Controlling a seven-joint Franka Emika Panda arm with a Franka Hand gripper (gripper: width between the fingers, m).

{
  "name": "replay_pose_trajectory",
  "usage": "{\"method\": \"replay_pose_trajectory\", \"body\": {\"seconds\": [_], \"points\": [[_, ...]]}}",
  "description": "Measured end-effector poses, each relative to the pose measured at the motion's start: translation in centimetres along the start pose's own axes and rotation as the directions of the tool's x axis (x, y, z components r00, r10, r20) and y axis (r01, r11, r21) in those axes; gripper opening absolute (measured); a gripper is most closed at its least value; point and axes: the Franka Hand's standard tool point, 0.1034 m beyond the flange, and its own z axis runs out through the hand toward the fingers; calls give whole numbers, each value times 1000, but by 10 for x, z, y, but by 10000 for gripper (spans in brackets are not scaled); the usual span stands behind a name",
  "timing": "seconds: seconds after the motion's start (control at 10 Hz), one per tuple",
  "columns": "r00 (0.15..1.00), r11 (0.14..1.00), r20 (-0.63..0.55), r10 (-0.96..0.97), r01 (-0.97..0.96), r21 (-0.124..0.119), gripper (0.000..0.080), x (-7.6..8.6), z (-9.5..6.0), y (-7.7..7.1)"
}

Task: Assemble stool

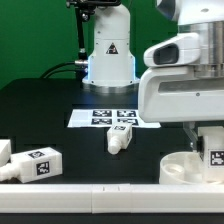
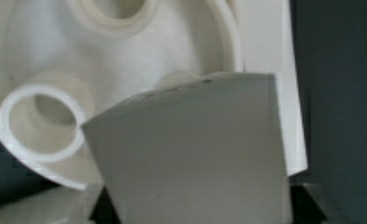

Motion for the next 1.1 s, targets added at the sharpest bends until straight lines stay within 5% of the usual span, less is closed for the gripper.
{"method": "replay_pose_trajectory", "body": {"seconds": [0.4,0.6,0.8,1.1], "points": [[956,957,18,291,-291,-3,340,-1,1,1],[762,762,17,647,-647,21,340,-5,2,-1],[561,558,39,827,-827,73,340,-6,3,3],[414,410,64,908,-910,61,340,-8,3,0]]}}
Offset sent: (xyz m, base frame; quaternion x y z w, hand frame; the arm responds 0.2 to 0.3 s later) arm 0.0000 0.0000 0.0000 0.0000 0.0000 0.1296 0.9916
